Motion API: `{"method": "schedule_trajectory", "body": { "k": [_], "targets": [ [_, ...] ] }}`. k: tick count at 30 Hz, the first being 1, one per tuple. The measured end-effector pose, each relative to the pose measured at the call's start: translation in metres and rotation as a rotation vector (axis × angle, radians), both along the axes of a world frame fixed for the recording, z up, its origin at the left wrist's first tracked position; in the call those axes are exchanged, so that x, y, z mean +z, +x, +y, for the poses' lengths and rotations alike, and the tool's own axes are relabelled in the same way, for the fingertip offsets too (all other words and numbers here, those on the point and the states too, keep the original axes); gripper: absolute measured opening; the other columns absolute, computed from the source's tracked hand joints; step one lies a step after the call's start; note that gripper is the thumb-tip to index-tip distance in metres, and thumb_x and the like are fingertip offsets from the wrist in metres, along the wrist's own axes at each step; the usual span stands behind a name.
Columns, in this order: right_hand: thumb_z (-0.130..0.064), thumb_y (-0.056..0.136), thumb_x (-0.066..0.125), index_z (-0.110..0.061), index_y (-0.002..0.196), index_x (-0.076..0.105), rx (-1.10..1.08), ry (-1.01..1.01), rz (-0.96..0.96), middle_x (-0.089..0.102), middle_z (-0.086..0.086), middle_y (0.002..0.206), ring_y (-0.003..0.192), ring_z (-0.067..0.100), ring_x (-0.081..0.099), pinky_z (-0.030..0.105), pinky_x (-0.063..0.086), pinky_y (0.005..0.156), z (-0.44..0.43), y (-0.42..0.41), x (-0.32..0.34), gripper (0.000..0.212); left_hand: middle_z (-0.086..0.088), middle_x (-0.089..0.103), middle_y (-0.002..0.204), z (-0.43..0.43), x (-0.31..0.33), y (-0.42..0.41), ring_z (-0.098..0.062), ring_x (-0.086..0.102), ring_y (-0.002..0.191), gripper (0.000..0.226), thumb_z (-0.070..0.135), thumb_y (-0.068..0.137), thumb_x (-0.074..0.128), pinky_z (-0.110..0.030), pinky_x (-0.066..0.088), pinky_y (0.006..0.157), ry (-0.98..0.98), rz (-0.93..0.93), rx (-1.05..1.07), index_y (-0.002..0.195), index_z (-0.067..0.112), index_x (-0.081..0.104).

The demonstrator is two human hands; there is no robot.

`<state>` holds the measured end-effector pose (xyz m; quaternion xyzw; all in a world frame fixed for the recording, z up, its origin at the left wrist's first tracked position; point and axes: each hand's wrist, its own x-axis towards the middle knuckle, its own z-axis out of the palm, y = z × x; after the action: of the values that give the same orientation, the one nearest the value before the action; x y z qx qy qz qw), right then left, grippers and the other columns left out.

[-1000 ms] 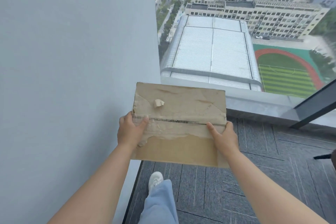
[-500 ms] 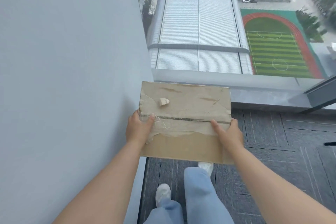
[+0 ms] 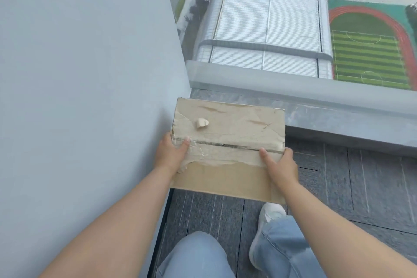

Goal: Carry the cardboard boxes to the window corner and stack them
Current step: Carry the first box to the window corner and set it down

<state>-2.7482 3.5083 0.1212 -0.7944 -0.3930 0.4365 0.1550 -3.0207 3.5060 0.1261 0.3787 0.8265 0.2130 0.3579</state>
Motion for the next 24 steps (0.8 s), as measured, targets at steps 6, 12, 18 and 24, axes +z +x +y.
{"method": "schedule_trajectory", "body": {
  "k": [6,12,18,24],
  "targets": [
    [-0.055,0.084,0.057,-0.008,0.124,0.034,-0.001,-0.042,-0.018,0.054,0.015,0.121,0.108,0.034,0.053,0.034,0.04,0.076,0.022,-0.014,-0.125,0.066,-0.007,0.055,0.127,0.028,-0.122,-0.011,-0.029,0.052,0.115,0.044,0.043,0.089,0.054,-0.031,0.039,0.088,-0.024,0.05,-0.07,0.123,0.015,0.049],
    [-0.055,0.084,0.057,-0.009,0.125,0.034,0.003,-0.034,-0.032,0.054,0.014,0.122,0.109,0.034,0.054,0.035,0.041,0.079,0.033,-0.019,-0.198,0.066,-0.004,0.06,0.121,0.04,-0.192,-0.02,-0.025,0.056,0.11,0.04,0.039,0.087,0.06,-0.026,0.039,0.082,0.014,0.014,-0.098,0.119,0.016,0.051],
    [-0.055,0.083,0.058,-0.009,0.126,0.035,0.006,-0.068,-0.018,0.053,0.014,0.122,0.109,0.034,0.053,0.035,0.041,0.078,0.031,-0.016,-0.234,0.067,-0.001,0.061,0.12,0.033,-0.227,-0.019,-0.022,0.057,0.11,0.042,0.034,0.085,0.063,-0.022,0.038,0.081,0.02,-0.012,-0.145,0.121,0.016,0.051],
    [-0.047,0.082,0.064,-0.021,0.138,0.035,-0.044,-0.023,0.179,0.053,0.004,0.131,0.109,0.026,0.054,0.042,0.046,0.092,0.018,-0.002,-0.235,0.069,-0.005,0.058,0.126,0.028,-0.237,-0.029,-0.025,0.055,0.114,0.059,0.041,0.08,0.066,-0.032,0.044,0.093,-0.022,-0.05,-0.096,0.128,0.012,0.045]
  ]
}}
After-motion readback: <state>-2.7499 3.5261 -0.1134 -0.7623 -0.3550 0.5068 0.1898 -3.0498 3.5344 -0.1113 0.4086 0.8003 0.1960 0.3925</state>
